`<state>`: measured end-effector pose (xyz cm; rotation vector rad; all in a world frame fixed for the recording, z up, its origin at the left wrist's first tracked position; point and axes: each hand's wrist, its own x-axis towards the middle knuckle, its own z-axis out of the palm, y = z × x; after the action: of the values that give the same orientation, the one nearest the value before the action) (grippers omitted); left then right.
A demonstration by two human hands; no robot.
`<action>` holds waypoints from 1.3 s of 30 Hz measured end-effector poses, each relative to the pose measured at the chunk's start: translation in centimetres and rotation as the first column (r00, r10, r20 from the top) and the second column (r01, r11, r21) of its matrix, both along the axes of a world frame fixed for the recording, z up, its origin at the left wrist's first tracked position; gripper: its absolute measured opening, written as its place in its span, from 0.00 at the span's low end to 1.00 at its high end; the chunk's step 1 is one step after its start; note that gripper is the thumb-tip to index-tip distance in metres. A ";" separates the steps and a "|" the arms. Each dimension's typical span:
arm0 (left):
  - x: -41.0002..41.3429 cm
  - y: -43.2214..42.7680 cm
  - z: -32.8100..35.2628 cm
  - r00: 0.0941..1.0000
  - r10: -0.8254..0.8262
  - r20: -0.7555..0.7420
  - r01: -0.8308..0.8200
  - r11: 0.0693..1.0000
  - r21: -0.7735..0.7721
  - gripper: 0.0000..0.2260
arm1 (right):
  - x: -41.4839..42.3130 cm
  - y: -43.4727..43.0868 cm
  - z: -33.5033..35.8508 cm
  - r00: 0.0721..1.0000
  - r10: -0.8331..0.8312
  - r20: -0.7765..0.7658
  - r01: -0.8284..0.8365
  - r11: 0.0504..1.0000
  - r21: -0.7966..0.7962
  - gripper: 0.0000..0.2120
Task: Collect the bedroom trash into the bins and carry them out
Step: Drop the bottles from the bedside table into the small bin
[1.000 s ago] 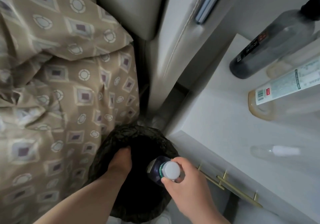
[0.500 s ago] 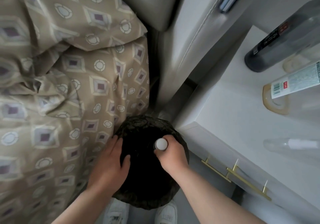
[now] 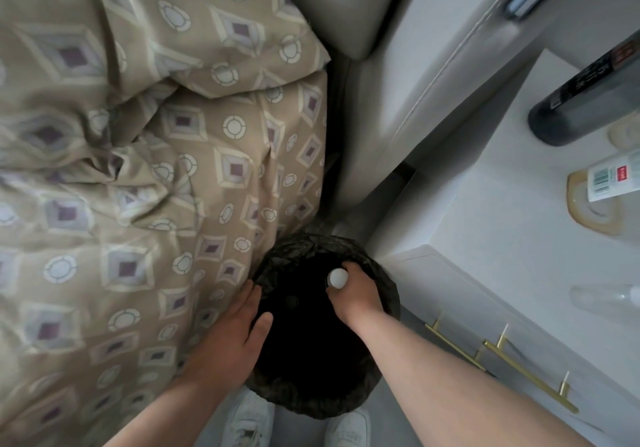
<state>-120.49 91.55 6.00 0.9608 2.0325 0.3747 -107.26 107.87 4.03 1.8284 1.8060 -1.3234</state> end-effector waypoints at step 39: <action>19.4 23.5 24.2 0.761 -0.629 -0.159 0.646 0.757 0.095 0.16 | 23.3 12.1 38.8 0.634 -0.288 -0.718 0.727 0.539 0.425 0.08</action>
<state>-101.13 115.01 30.19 1.7298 1.6471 0.0851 -84.00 119.95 42.87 2.8337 2.3928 -1.7002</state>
